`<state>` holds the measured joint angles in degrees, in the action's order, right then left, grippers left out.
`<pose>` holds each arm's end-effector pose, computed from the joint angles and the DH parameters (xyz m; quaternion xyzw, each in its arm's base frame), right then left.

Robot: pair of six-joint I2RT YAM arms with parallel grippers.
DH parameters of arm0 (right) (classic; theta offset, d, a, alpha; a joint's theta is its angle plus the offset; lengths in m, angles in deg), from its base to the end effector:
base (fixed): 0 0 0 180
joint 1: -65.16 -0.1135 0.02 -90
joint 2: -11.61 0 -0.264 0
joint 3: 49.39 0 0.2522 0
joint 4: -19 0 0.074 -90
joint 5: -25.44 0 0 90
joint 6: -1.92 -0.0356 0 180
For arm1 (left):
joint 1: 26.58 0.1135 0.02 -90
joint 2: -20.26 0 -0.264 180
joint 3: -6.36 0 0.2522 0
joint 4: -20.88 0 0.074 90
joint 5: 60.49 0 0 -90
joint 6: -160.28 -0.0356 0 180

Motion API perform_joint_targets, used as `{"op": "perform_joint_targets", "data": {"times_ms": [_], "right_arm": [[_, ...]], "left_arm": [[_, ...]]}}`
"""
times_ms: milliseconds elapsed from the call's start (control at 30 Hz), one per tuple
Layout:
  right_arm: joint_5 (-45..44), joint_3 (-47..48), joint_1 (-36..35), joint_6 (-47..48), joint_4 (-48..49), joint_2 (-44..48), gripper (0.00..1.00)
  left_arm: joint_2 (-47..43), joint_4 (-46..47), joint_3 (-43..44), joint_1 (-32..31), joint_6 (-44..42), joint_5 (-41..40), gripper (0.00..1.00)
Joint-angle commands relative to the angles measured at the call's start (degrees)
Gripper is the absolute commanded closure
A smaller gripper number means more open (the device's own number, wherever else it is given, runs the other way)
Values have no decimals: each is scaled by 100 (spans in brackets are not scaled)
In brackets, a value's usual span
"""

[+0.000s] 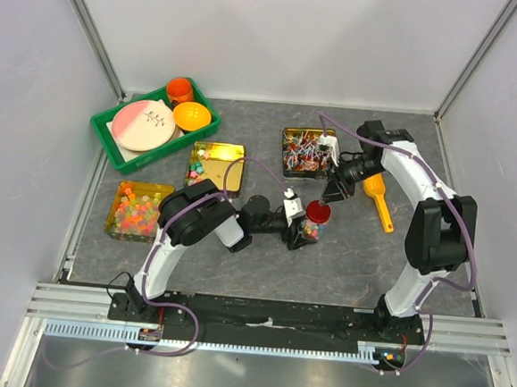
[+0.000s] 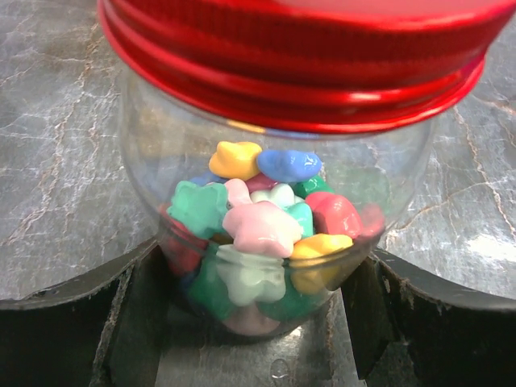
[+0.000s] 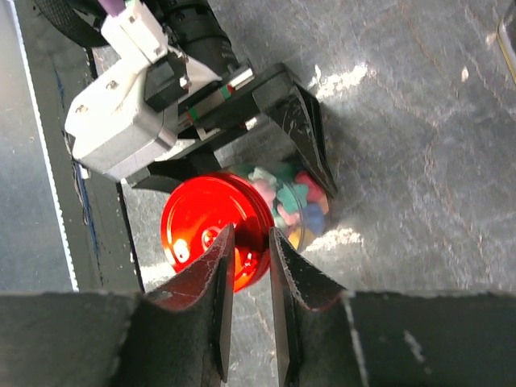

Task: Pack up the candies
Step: Screw the bottle lid onto the packing bottle.

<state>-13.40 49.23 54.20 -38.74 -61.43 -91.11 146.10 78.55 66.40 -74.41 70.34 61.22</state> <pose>0.3274 0.0916 0.2571 -0.4703 0.7687 0.3932 0.1824 0.2420 -0.2951 0.0827 0.4579 0.5920 -0.4444 0.4923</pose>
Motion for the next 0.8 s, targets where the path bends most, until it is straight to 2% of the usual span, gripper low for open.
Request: {"op": "perform_joint_targets", "data": {"times_ms": [0,567,700,767], "right_arm": [[-237,-303,59,155,-346,445,72],[-589,-1129,68,-21,-311,1552,70],[-826,-1173,77,-258,-267,2008,68],[-1010,-1173,77,-328,-267,2167,67]], "left_arm": [[-16,-121,39,20,74,-182,98],[-103,-402,-5,20,3,-173,98],[-288,-823,-58,20,-278,-191,70],[-498,-1315,-145,20,-471,-182,61]]}}
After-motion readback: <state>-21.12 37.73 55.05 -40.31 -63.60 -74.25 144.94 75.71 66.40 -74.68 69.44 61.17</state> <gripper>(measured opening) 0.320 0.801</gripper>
